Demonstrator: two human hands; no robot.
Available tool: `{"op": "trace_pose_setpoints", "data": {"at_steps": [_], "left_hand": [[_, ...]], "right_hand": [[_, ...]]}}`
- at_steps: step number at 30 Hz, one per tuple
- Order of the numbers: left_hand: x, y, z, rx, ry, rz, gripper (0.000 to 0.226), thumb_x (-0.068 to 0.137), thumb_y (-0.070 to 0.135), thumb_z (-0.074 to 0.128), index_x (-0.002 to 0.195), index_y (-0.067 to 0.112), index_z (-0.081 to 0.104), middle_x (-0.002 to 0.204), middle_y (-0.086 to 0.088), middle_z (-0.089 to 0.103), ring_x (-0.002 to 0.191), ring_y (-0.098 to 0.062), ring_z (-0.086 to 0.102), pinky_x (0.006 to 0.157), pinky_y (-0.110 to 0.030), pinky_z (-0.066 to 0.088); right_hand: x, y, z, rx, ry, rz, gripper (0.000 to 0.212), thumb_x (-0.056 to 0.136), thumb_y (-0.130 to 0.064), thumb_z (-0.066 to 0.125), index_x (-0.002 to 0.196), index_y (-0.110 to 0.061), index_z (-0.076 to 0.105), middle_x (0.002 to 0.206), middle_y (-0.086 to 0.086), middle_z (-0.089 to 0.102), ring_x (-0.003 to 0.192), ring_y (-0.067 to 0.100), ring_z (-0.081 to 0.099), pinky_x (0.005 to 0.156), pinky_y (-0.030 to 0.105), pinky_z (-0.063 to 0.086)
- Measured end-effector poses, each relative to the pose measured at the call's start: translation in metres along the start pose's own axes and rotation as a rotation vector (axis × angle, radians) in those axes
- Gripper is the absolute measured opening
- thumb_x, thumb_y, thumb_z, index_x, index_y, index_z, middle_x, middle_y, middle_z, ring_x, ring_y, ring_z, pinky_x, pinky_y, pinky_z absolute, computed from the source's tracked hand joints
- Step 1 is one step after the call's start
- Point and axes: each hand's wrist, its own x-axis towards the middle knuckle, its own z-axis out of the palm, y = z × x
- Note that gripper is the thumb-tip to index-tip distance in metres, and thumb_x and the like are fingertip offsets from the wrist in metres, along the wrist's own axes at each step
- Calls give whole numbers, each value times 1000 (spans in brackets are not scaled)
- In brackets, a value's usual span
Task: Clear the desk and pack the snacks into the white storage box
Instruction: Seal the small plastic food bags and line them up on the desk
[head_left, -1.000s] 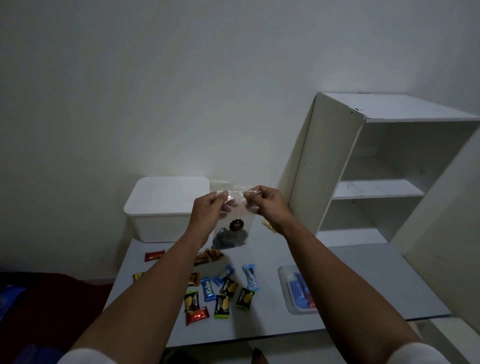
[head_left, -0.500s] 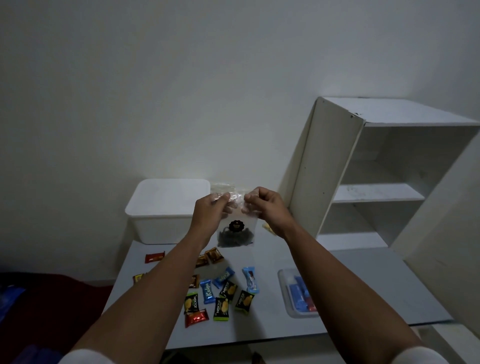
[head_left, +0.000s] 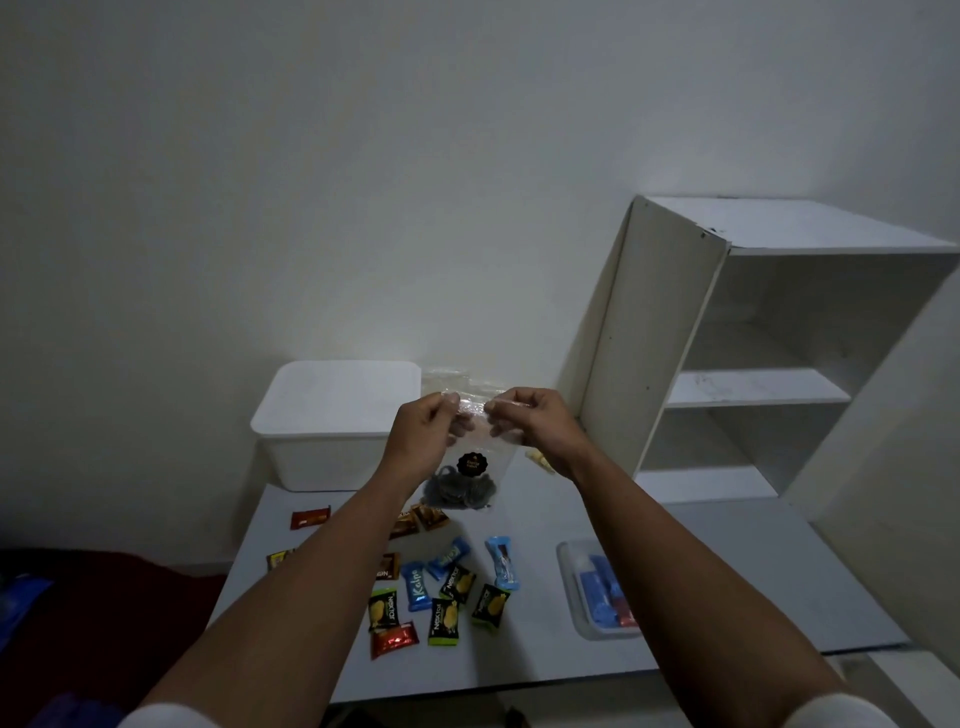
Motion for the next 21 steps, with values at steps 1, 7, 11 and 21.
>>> {"op": "trace_pose_setpoints", "data": {"at_steps": [1,7,11,21], "left_hand": [[0,0,-1,5,-15,1,32,107,24,49,93,8,73,81,-6,76,77,-17,70,79,-39,59],[0,-1,-2,-34,-1,-5,33,106,20,49,88,5,72,82,-12,75,75,-19,68,77,-36,61],[-3,-7,-5,-4,-27,-22,33,106,20,50,82,8,70,78,-9,73,75,-21,68,71,-29,60],[-7,-9,-4,12,-147,-100,35,107,25,48,92,4,71,79,-9,73,76,-20,66,84,-40,61]], "right_hand": [[0,1,-1,-15,-18,0,11,92,-18,75,86,-9,75,79,7,74,76,20,69,75,31,55],[1,2,1,-34,5,-66,16,92,-13,75,85,1,74,76,11,73,71,21,67,76,34,56],[-3,0,0,-133,-53,-45,19,91,-16,77,90,3,76,80,10,75,71,17,68,73,31,54],[-10,2,8,-258,-99,-40,15,98,-19,70,83,-14,70,79,6,74,67,13,69,63,24,55]]}}
